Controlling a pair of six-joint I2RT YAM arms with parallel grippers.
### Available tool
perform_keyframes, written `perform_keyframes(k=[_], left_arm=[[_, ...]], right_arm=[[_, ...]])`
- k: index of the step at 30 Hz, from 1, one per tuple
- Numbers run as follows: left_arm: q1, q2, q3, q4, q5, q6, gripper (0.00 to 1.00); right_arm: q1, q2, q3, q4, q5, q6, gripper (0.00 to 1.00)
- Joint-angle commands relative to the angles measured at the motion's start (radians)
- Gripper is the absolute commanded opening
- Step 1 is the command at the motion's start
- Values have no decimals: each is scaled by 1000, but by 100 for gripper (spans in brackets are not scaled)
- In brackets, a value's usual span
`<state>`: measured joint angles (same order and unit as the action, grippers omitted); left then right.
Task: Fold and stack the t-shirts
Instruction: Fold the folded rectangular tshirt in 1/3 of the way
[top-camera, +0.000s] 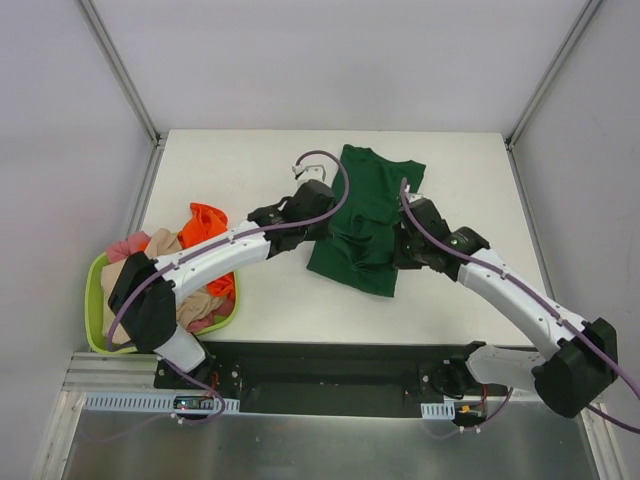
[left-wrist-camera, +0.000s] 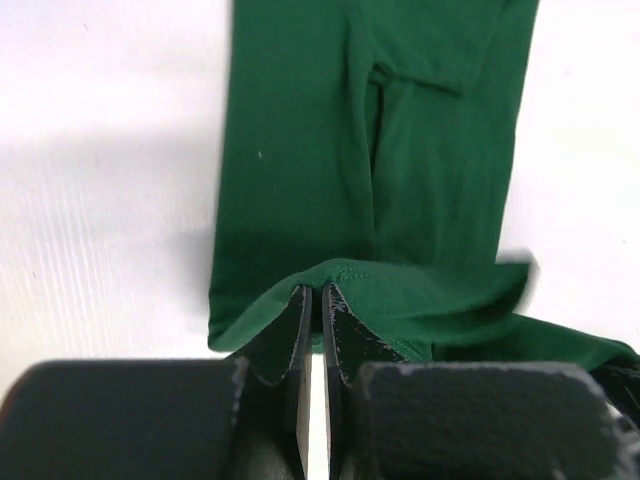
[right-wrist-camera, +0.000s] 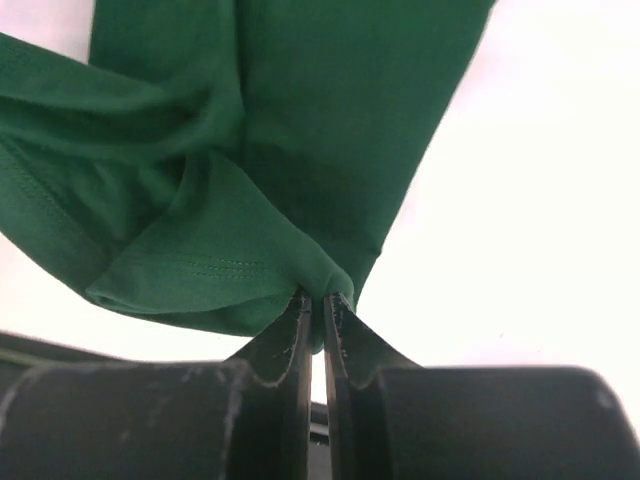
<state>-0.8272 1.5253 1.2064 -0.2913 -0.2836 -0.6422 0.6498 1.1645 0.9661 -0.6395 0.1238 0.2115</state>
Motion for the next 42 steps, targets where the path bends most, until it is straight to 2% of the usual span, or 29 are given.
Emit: perform_keyframes(k=[1, 10, 16, 24, 26, 27, 28, 29, 30, 31, 33, 34, 35, 42], left_arm=[[33, 73, 119, -3, -77, 82, 0], [118, 262, 268, -5, -20, 130, 0], [152, 361, 341, -2, 32, 171, 0], [194, 466, 410, -3, 86, 191, 0], [207, 486, 432, -8, 128, 210, 14], [212, 490, 444, -12, 145, 220, 27], [214, 487, 453, -19, 158, 226, 37], [214, 478, 453, -19, 164, 237, 47], [214, 467, 449, -19, 173, 249, 61], [214, 449, 441, -19, 176, 254, 73], [214, 402, 408, -19, 187, 257, 87], [214, 371, 380, -19, 190, 251, 94], [214, 343, 349, -19, 196, 245, 99], [214, 132, 66, -12, 231, 155, 99]], right_arm=[[-88, 58, 65, 58, 28, -43, 7], [-220, 230, 140, 126, -18, -84, 6], [-260, 314, 161, 136, -1, -95, 6], [-328, 463, 207, 198, -69, -115, 9], [-337, 492, 223, 199, -64, -110, 14], [-341, 494, 229, 199, -62, -110, 16], [-340, 494, 233, 199, -62, -116, 25], [-340, 489, 241, 198, -65, -127, 35], [-340, 482, 244, 198, -67, -136, 52], [-341, 468, 244, 198, -75, -141, 66], [-340, 436, 235, 198, -96, -149, 91], [-341, 414, 223, 201, -113, -152, 96], [-340, 394, 208, 210, -169, -152, 96], [-265, 316, 48, 365, -463, -138, 96]])
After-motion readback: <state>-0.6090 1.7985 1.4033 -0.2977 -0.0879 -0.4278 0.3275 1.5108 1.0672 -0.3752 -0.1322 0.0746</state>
